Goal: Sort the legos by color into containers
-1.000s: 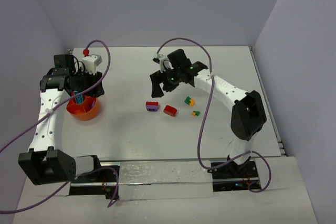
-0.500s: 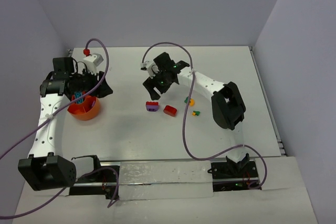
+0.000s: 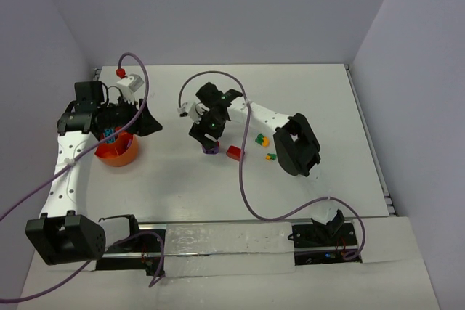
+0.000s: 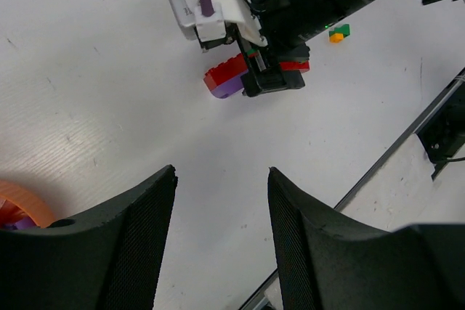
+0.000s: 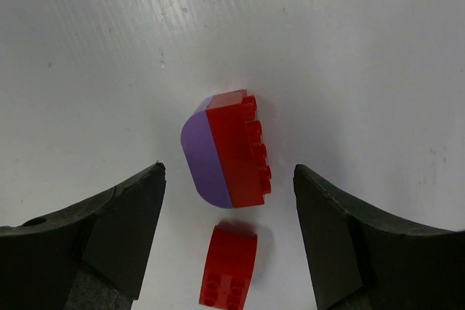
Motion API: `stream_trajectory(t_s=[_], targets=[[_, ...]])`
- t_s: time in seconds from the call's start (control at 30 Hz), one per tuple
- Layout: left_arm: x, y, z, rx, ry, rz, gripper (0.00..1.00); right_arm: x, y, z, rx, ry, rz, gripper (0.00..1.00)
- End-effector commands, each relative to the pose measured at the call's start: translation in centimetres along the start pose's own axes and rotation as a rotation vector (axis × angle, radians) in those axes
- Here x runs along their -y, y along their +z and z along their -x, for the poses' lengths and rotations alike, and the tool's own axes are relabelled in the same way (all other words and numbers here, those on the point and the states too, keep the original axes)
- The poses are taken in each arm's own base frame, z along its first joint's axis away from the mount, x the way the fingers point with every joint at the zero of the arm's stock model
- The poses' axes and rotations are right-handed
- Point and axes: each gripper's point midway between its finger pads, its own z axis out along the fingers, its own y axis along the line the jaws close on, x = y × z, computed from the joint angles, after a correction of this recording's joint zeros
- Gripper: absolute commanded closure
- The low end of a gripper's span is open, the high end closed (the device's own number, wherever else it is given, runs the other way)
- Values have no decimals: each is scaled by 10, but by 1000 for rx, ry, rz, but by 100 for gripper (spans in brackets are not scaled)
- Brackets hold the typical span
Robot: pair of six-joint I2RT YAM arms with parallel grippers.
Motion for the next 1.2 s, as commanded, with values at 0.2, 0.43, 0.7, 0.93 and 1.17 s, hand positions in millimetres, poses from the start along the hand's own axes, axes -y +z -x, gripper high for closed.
stream_trajectory(t_s=[0.2,0.43,0.7,0.93,1.17], targets=[[7,-2,14,77,32,-25,39,0,15,-17,-79,-68,24,27],[-1,1,19,122,-8,18,39,-3,16,-27,-91,-87,27,59],[-6,-3,17,249,-184,93,39,-23,-25,2,89,34,37,100],[-8,9,5,264,-412,48,22,-41,-96,59,392,260,42,100],[7,31,13,266,-494,-74,17,-58,-133,96,527,369,103,100]])
